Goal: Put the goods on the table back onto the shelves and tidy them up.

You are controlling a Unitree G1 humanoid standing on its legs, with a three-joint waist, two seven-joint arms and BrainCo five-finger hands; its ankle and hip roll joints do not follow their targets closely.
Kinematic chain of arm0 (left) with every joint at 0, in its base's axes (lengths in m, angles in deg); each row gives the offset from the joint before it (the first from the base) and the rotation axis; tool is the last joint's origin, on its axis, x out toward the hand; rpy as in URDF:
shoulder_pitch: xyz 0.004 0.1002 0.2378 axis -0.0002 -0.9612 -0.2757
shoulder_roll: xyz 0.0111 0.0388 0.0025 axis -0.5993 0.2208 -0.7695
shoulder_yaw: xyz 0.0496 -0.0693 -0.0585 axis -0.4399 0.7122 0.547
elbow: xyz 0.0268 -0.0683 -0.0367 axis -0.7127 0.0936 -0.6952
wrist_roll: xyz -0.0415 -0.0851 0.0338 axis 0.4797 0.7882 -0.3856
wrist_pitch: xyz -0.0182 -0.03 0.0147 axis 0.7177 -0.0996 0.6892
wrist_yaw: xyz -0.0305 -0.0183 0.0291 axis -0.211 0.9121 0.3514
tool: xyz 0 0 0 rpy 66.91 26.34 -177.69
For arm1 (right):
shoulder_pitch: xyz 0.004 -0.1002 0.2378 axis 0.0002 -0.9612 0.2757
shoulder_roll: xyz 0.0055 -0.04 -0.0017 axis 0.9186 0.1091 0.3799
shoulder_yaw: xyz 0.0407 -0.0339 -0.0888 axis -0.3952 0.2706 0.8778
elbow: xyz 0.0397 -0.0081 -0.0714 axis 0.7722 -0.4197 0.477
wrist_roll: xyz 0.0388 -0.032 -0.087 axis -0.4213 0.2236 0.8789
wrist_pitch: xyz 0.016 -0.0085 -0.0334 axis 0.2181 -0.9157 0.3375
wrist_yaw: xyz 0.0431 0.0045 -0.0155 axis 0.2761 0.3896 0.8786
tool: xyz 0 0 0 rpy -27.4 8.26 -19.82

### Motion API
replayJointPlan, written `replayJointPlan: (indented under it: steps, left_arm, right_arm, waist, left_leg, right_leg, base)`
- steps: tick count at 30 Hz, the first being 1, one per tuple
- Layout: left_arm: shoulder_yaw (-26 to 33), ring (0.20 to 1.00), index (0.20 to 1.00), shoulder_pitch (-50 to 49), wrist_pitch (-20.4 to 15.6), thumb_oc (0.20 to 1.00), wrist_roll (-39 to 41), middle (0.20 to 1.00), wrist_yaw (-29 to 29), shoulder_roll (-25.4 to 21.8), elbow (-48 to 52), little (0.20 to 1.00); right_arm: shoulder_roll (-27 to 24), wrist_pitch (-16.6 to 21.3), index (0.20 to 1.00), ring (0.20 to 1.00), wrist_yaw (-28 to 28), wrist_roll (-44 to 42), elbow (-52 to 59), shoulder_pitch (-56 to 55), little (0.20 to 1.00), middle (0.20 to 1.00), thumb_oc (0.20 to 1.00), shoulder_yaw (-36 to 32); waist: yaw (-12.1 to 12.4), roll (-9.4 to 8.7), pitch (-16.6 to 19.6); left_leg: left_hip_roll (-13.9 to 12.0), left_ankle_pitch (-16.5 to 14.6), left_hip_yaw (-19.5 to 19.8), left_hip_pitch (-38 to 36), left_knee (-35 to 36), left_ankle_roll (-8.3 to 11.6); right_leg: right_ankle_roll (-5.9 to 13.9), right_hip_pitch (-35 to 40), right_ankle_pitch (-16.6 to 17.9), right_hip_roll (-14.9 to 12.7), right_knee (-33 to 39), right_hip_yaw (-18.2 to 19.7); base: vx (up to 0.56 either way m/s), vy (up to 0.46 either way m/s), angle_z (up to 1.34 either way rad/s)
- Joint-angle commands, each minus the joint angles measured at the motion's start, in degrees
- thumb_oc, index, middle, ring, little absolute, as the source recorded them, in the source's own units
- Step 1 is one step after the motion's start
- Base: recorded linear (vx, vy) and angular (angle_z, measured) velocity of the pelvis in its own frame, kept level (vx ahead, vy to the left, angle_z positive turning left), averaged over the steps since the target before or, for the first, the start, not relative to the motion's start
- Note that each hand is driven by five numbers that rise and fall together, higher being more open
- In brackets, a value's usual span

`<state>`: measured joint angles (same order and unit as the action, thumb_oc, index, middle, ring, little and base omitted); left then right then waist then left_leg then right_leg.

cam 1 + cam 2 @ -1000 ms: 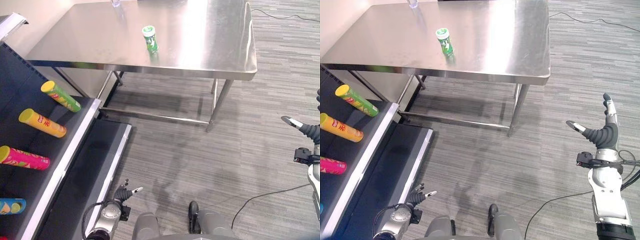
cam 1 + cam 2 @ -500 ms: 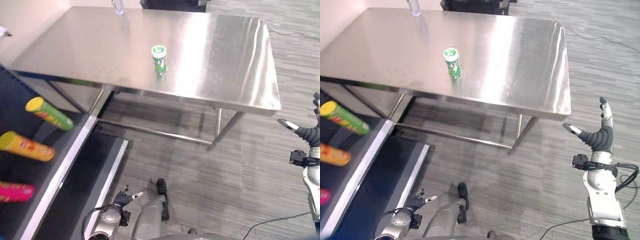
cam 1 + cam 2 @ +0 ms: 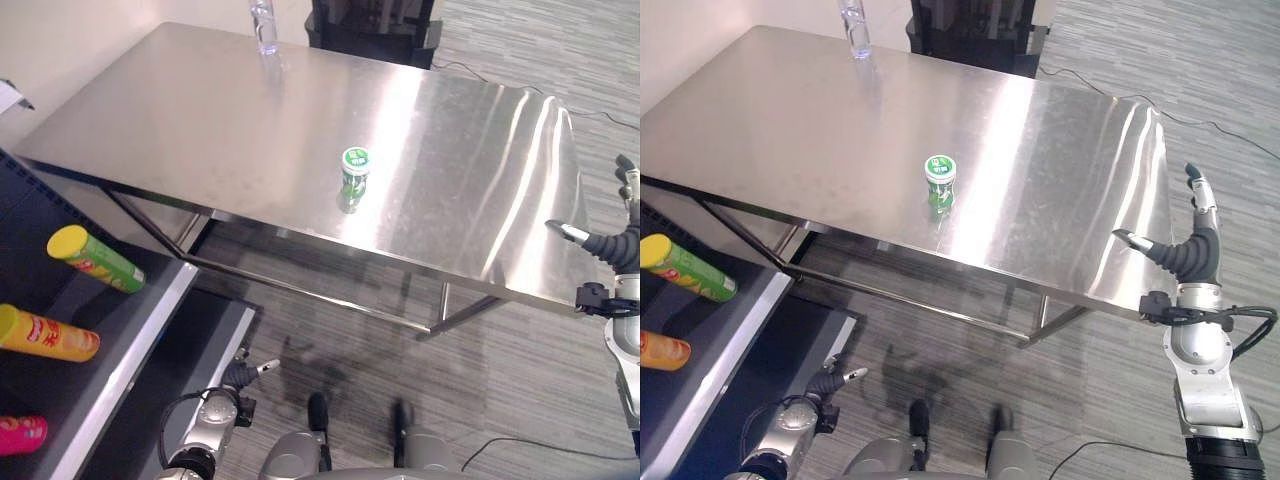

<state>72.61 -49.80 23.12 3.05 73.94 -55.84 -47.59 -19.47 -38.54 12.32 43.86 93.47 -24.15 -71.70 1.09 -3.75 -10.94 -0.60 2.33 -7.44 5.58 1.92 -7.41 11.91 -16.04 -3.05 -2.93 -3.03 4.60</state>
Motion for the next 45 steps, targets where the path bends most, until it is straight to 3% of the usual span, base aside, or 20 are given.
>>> replayJointPlan:
  steps: [1, 7, 11, 23, 29, 32, 33, 34, 36, 39, 45]
  left_arm:
    - [1.0, 1.0, 1.0, 1.2, -1.4, 1.0, 0.5, 1.0, -0.1, -1.6, 0.6, 1.0]
    - [0.3, 1.0, 1.0, 0.2, -1.2, 1.0, -0.4, 1.0, -1.1, -2.4, -0.4, 1.0]
    - [0.2, 1.0, 1.0, -0.9, -1.0, 1.0, -0.5, 1.0, -1.3, -2.5, -1.1, 1.0]
    - [-0.4, 1.0, 1.0, -3.3, -1.1, 1.0, 1.1, 1.0, -1.4, -1.9, -1.8, 1.0]
    - [-1.6, 1.0, 1.0, -4.5, -1.3, 1.0, 2.1, 1.0, -1.4, -0.7, -2.1, 1.0]
    - [-2.8, 1.0, 1.0, -4.5, -1.1, 1.0, 2.2, 1.0, -1.4, 0.0, -2.7, 1.0]
    - [-4.0, 1.0, 1.0, -4.3, -1.1, 1.0, 2.3, 1.0, -1.5, 1.0, -3.5, 1.0]
    - [-4.4, 1.0, 1.0, -4.3, -1.0, 1.0, 2.1, 1.0, -1.6, 1.0, -3.5, 1.0]
    - [-5.1, 1.0, 1.0, -4.9, -0.9, 1.0, 1.4, 1.0, -2.0, 1.3, -4.3, 1.0]
    - [-6.0, 1.0, 1.0, -5.5, -1.0, 1.0, 0.0, 1.0, -2.3, 1.5, -4.8, 1.0]
    - [-5.8, 1.0, 1.0, -5.6, -1.0, 1.0, -0.8, 1.0, -2.5, 1.3, -4.3, 1.0]
  right_arm:
    - [-4.0, 3.4, 1.0, 1.0, 0.9, -2.8, -1.6, 3.3, 1.0, 1.0, 1.0, -3.7]
    - [-7.3, 3.0, 1.0, 1.0, 5.3, -5.1, -3.9, 4.3, 1.0, 1.0, 1.0, 1.1]
    - [-9.8, 2.3, 1.0, 1.0, 6.9, -5.0, -5.5, 5.0, 1.0, 1.0, 1.0, 3.6]
    - [-17.6, 1.5, 1.0, 1.0, 14.0, -11.4, -10.5, 17.6, 1.0, 1.0, 1.0, 19.3]
    - [-18.7, 0.6, 1.0, 1.0, 15.0, -11.6, -15.5, 24.3, 1.0, 1.0, 1.0, 26.2]
    - [-19.1, 0.5, 1.0, 1.0, 15.0, -11.8, -18.4, 27.5, 1.0, 1.0, 1.0, 28.8]
    - [-19.9, 0.4, 1.0, 1.0, 14.7, -11.8, -22.0, 28.6, 1.0, 1.0, 1.0, 29.5]
    - [-20.5, 0.0, 1.0, 1.0, 14.6, -11.6, -23.3, 29.1, 1.0, 1.0, 1.0, 29.7]
    - [-20.9, -0.9, 1.0, 1.0, 14.6, -11.0, -25.1, 30.4, 1.0, 1.0, 1.0, 30.3]
    - [-21.3, -1.6, 1.0, 1.0, 15.3, -9.6, -27.2, 31.7, 1.0, 1.0, 1.0, 31.5]
    - [-21.0, -2.6, 1.0, 1.0, 16.3, -6.7, -29.8, 33.5, 1.0, 1.0, 1.0, 34.2]
  waist:
    - [0.8, 0.12, -1.8]
    - [1.2, -0.79, -2.3]
    - [1.9, -0.41, -1.5]
    - [5.9, 1.76, 1.7]
    - [7.0, 2.68, 2.1]
    - [6.7, 2.96, 1.9]
    - [5.5, 3.36, 2.1]
    - [4.7, 3.74, 2.2]
    - [4.2, 4.34, 2.7]
    - [3.0, 5.45, 4.4]
    - [1.9, 7.07, 5.7]
  left_leg:
    - [-1.0, -7.3, -5.4, -5.8, -4.3, 11.32]
    - [-0.3, -8.5, -0.1, -7.8, -5.0, 11.55]
    - [-1.2, -8.6, 1.7, -8.9, -4.7, 12.52]
    - [-7.4, -5.4, 4.8, -9.5, -3.6, 16.81]
    - [-9.1, -4.3, 5.5, -8.6, -4.0, 18.12]
    - [-9.6, -4.0, 4.8, -7.6, -4.7, 18.39]
    - [-11.3, -3.8, -0.4, -6.9, -5.7, 18.53]
    - [-12.5, -3.5, -3.0, -6.7, -6.3, 18.37]
    - [-12.7, -3.0, -5.2, -6.9, -5.9, 18.45]
    - [-11.8, -3.0, -7.3, -7.3, -5.1, 18.6]
    - [-10.6, -3.1, -9.0, -8.3, -3.5, 18.52]
  right_leg:
    - [2.54, 0.4, -0.2, 0.5, -2.5, 0.2]
    - [2.42, 1.5, 1.0, 0.7, -3.4, 2.7]
    - [1.81, 4.2, 0.9, -0.1, -3.5, 1.4]
    - [-3.02, 11.1, -4.9, 1.1, -5.3, -7.2]
    - [-4.13, 13.3, -7.1, 1.8, -5.9, -10.0]
    - [-4.14, 13.8, -7.8, 1.7, -5.9, -11.0]
    - [-4.25, 14.1, -9.5, 1.5, -6.8, -12.2]
    - [-4.48, 14.1, -10.2, 1.4, -7.8, -12.5]
    - [-4.26, 14.1, -9.6, 1.2, -8.3, -12.9]
    - [-3.21, 14.2, -8.5, 0.0, -7.8, -14.6]
    - [-2.65, 14.4, -7.8, -0.8, -6.9, -14.5]
  base:
    - [0.11, -0.069, 1.04]
    - [0.08, -0.122, 0.86]
    - [0.09, -0.178, 0.76]
    - [0.07, -0.211, 0.47]
    - [0.03, -0.151, 0.37]
    - [-0.03, -0.035, 0.2]
    - [-0.04, 0.017, 0.29]
    - [-0.04, 0.017, 0.56]
    - [-0.02, 0.083, 0.79]
    - [0.02, 0.095, 0.35]
    - [0.03, 0.072, 0.11]
